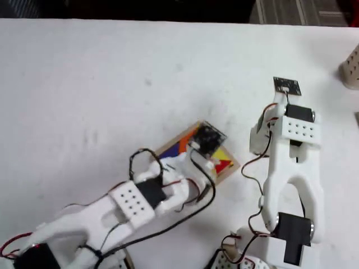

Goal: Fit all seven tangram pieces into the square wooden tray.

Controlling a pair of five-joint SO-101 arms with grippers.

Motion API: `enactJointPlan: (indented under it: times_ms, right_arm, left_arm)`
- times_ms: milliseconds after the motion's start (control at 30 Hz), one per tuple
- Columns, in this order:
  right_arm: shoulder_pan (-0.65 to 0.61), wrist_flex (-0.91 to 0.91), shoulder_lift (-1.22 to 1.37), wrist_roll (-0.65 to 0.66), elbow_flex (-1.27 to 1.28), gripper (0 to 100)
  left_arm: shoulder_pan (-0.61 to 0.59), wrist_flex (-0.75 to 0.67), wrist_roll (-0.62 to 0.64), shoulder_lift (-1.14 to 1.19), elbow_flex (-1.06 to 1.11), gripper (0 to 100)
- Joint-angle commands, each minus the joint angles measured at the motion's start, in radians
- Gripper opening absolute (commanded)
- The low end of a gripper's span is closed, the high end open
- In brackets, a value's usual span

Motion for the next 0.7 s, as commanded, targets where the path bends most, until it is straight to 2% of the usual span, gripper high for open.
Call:
enactJointPlan:
  times_ms: [0, 300, 433, 667]
  right_arm:
    - [0.005, -0.008, -0.047, -0.002, -0.008, 2.1]
    - [0.005, -0.008, -0.047, -0.002, -0.008, 2.1]
    - [0.005, -0.008, -0.047, -0.002, -0.008, 2.1]
    - [0.005, -0.008, -0.047, -0.002, -0.008, 2.1]
  left_arm:
    - [-0.053, -0.103, 0.003, 0.163, -0.087, 2]
    - [-0.101, -0.095, 0.003, 0.625, -0.373, 2]
    - [-0.091, -0.091, -0.037, 0.598, -0.353, 2]
    - [-0.004, -0.074, -0.038, 0.47, -0.252, 2]
